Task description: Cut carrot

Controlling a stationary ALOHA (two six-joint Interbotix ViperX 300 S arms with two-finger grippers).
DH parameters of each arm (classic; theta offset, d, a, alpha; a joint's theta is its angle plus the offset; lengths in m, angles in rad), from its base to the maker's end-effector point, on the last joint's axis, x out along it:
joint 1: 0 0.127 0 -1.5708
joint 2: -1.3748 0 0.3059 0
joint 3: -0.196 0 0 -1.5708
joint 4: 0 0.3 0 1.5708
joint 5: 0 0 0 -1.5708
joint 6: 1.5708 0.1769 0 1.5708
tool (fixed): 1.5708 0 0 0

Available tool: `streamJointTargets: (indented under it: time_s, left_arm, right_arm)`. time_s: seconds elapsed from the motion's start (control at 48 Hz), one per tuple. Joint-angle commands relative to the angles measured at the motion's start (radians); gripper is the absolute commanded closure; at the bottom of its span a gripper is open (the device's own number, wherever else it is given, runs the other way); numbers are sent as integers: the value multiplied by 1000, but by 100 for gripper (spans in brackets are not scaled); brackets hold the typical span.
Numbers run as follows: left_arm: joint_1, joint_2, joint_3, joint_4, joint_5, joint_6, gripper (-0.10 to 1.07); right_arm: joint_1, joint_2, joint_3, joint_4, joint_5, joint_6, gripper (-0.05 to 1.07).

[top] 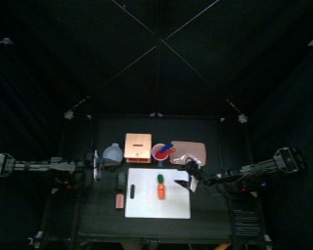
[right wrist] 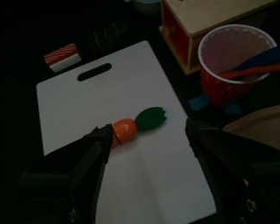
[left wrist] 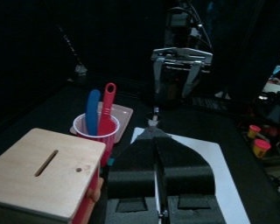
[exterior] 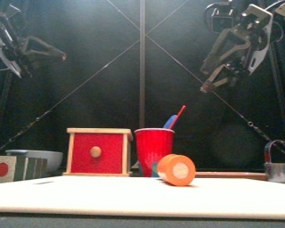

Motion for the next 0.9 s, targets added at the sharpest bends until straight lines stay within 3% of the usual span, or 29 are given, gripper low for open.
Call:
streamJointTargets:
  time_s: [0.0,0.125,0.312,0.604,0.875]
  left_arm:
    - [21,8,-18,8,-9,3,82]
    - [34,8,-21,9,-8,0,82]
    - [37,8,-21,17,-9,3,82]
    - [35,8,-18,18,-9,-2,82]
    - [37,8,-6,17,-9,-5,82]
  right_arm:
    - [-3,-14,-15,-17,-2,-8,6]
    - [-31,-9,-32,-12,21,2,6]
    - [-130,-2,-60,61,69,0,6]
    - [-370,15,-138,383,69,-14,5]
    - [-454,104,-204,528,58,-23,6]
